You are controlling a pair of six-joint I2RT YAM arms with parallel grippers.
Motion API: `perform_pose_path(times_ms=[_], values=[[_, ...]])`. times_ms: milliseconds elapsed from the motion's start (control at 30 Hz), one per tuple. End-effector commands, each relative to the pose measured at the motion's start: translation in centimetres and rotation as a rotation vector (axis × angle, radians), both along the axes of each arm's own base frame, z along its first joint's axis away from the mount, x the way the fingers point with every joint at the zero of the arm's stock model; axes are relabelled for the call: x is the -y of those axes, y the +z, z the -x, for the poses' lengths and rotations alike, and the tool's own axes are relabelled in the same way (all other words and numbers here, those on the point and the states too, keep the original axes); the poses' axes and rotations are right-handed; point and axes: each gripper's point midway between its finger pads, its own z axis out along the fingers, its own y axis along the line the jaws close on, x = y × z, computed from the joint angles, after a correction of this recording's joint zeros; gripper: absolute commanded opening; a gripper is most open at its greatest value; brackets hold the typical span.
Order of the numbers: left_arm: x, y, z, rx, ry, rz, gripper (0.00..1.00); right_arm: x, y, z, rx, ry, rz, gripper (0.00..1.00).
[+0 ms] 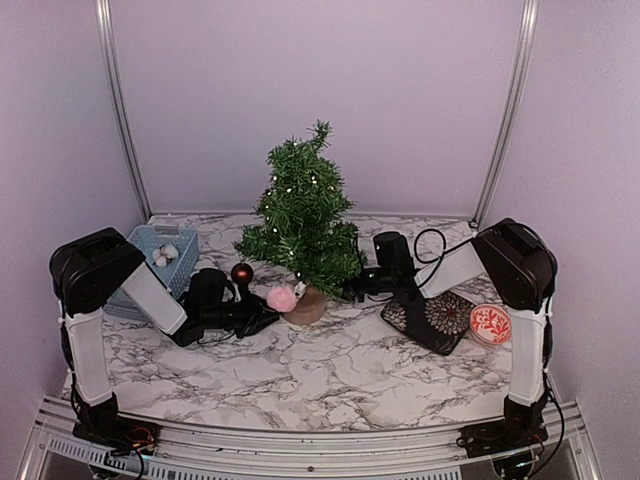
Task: Decorate the small christmas tree
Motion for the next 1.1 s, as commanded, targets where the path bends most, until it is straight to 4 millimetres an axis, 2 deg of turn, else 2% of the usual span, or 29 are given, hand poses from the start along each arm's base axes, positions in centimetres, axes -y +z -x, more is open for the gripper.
perform_pose_path(times_ms=[0, 400, 1067], values=[[1.3, 1.1, -1.5, 0.037, -0.007, 0.044, 0.21, -0.1, -0.6, 1.1, -0.018, 0.013, -0.019, 0.24], [2.1, 1.0, -4.1, 0.048, 0.013, 0.063, 0.20, 0.8, -0.4, 3.3, -0.036, 0.010, -0.026, 0.24], [3.8, 1.8, -8.4, 0.068, 0.007, 0.121, 0.16, -1.6, 0.1, 6.2, -0.056, 0.038, -0.045, 0.24]])
